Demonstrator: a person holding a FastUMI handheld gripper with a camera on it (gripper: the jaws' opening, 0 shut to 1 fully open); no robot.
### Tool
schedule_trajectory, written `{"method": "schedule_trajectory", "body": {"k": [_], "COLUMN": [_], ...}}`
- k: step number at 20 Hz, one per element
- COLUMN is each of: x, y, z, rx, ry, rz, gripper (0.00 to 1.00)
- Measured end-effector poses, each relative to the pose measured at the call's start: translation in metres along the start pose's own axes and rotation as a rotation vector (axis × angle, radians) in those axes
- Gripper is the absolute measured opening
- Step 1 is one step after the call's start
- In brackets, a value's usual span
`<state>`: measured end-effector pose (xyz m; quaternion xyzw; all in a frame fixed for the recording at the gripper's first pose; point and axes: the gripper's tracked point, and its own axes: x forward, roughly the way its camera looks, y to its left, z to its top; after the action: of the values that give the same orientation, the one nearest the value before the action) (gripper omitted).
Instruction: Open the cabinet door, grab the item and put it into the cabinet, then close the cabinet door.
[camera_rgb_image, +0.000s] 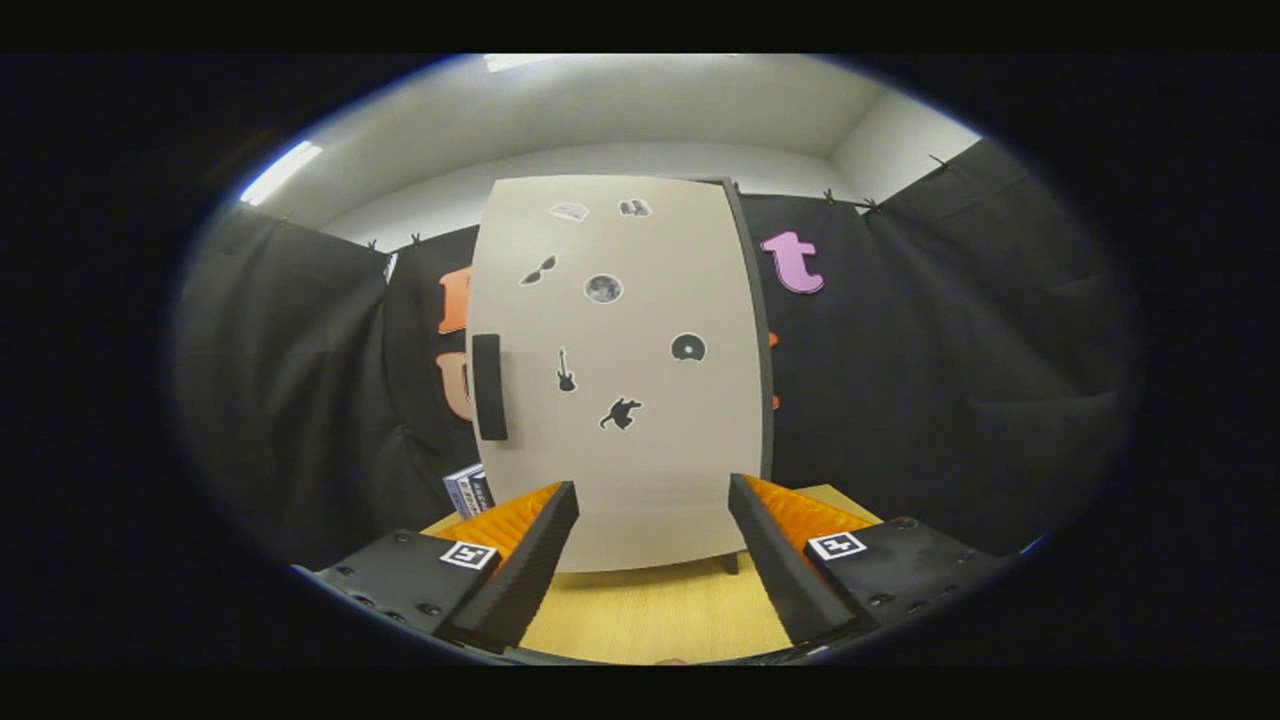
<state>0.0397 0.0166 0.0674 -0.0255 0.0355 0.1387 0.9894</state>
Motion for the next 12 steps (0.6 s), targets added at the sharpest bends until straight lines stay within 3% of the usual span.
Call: {"method": "schedule_trajectory", "body": {"k": [12], "x": [-0.038], "y": [-0.015], "z": [0.010], "rx": [0.004], "ry": [-0.010], "rz": [0.002], "gripper": [0.98]}}
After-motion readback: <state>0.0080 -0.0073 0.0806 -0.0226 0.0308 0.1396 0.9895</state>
